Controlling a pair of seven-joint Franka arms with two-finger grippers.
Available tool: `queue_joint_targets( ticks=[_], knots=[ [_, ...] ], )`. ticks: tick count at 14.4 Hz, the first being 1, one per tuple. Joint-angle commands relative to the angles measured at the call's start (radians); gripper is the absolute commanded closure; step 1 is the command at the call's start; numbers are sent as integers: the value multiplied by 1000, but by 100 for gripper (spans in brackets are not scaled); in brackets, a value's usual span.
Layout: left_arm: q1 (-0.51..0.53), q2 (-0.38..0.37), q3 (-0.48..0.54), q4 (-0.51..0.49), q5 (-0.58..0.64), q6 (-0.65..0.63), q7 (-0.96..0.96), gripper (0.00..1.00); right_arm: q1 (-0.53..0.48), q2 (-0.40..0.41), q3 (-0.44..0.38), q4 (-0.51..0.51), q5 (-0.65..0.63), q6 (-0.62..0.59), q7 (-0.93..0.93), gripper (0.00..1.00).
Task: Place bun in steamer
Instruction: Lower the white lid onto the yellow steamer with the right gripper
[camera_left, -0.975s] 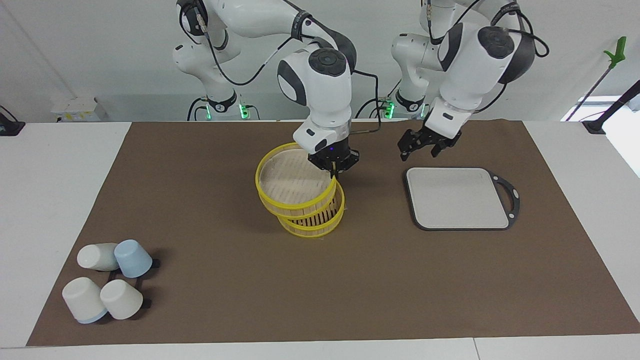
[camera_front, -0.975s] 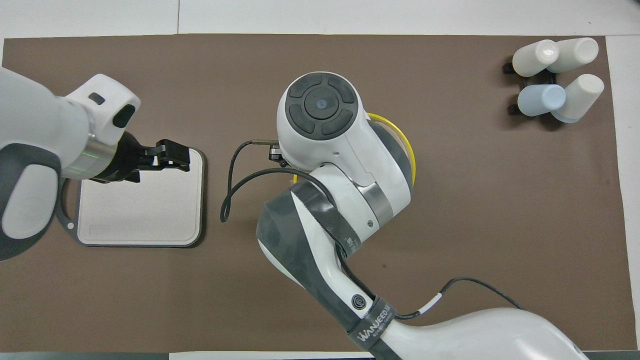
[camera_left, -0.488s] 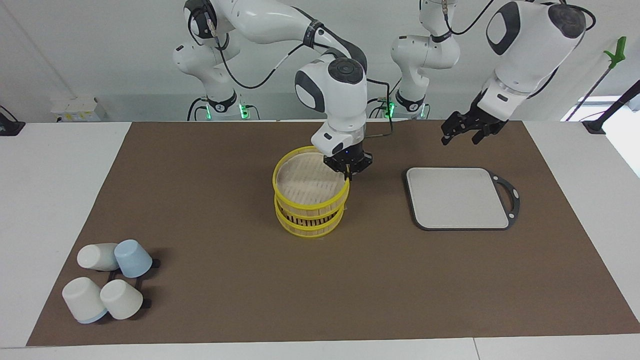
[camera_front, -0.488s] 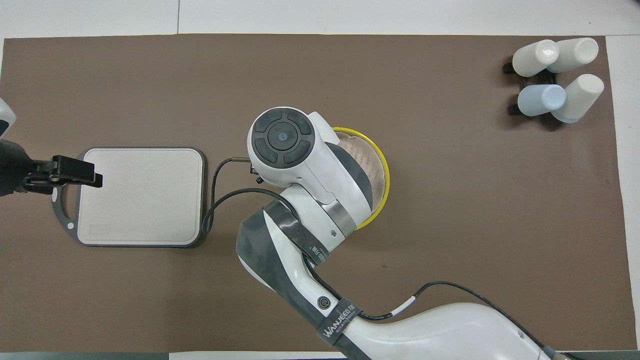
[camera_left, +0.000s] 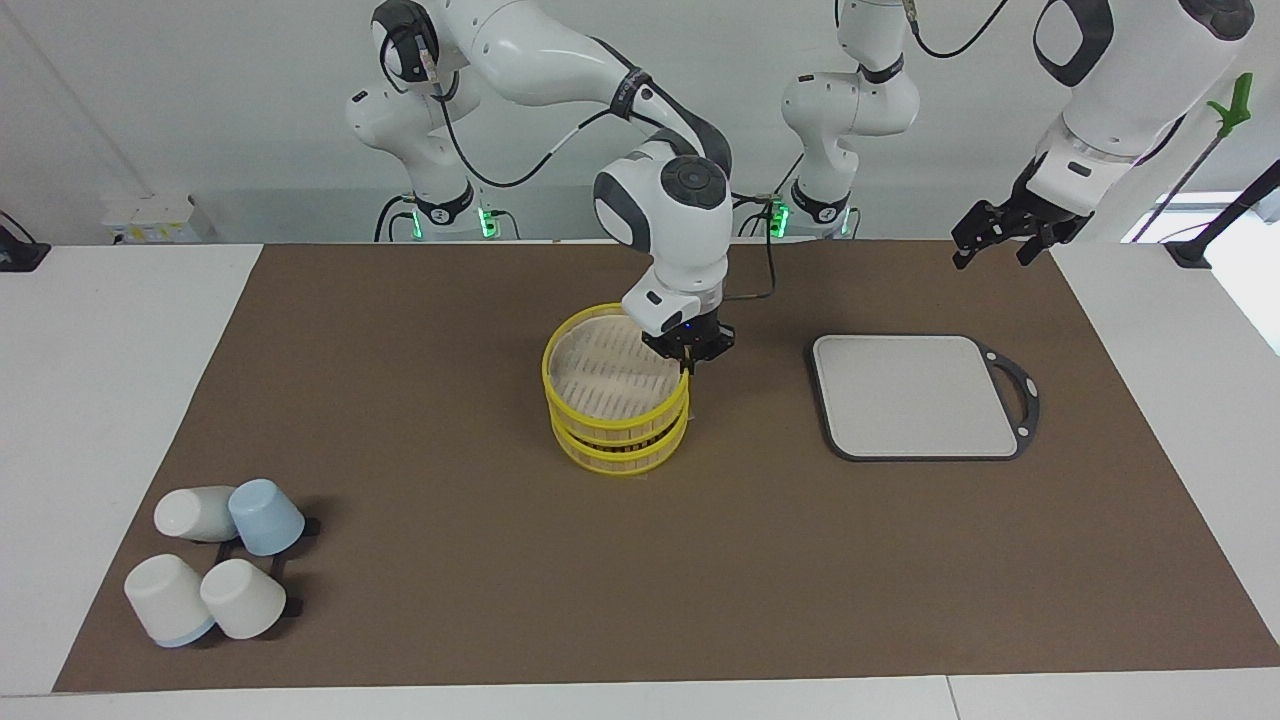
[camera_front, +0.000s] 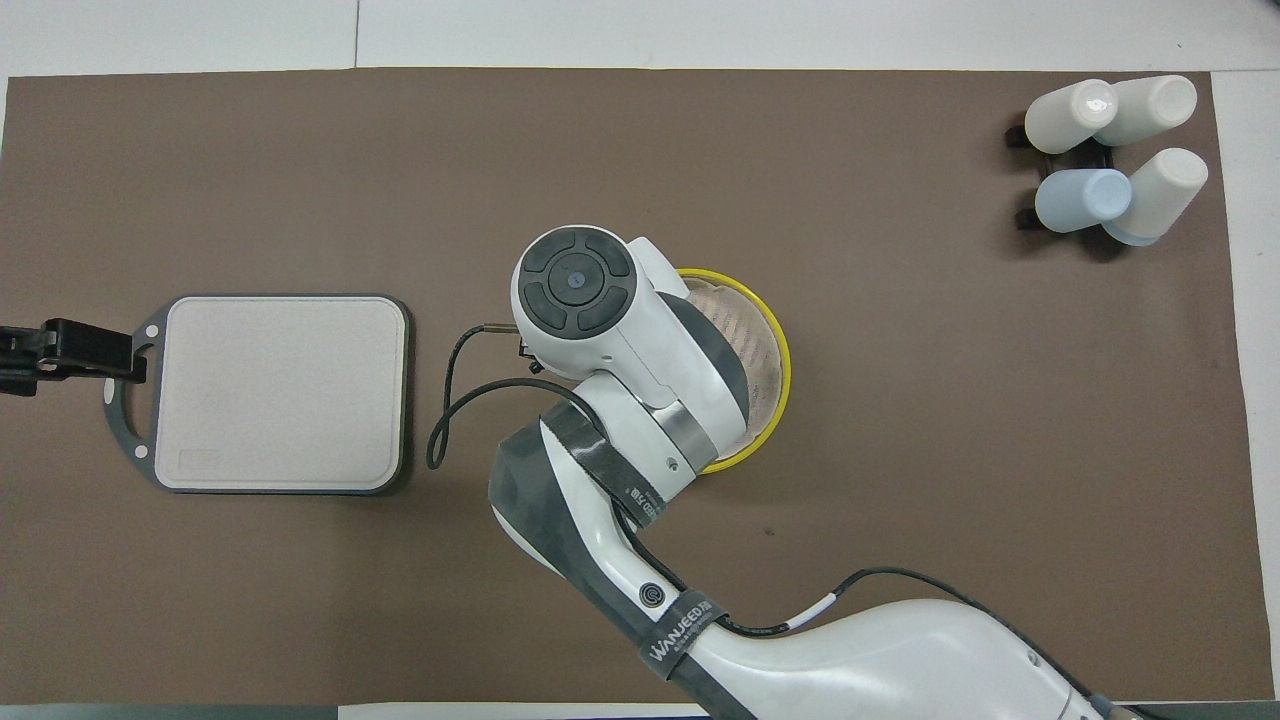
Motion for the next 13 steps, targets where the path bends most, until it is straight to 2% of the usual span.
queue_joint_targets(
  ticks=[1, 7, 13],
  knots=[
    [17, -10, -7, 5, 16, -21, 11, 0, -3, -40, 4, -48, -20, 32, -2, 100],
    [9, -1, -11, 22, 16, -31, 11, 0, -5, -41, 4, -69, -19, 101, -12, 100],
    [17, 106, -48, 181, 10, -102, 11, 0, -11, -49, 4, -104, -19, 132, -37, 100]
  ],
)
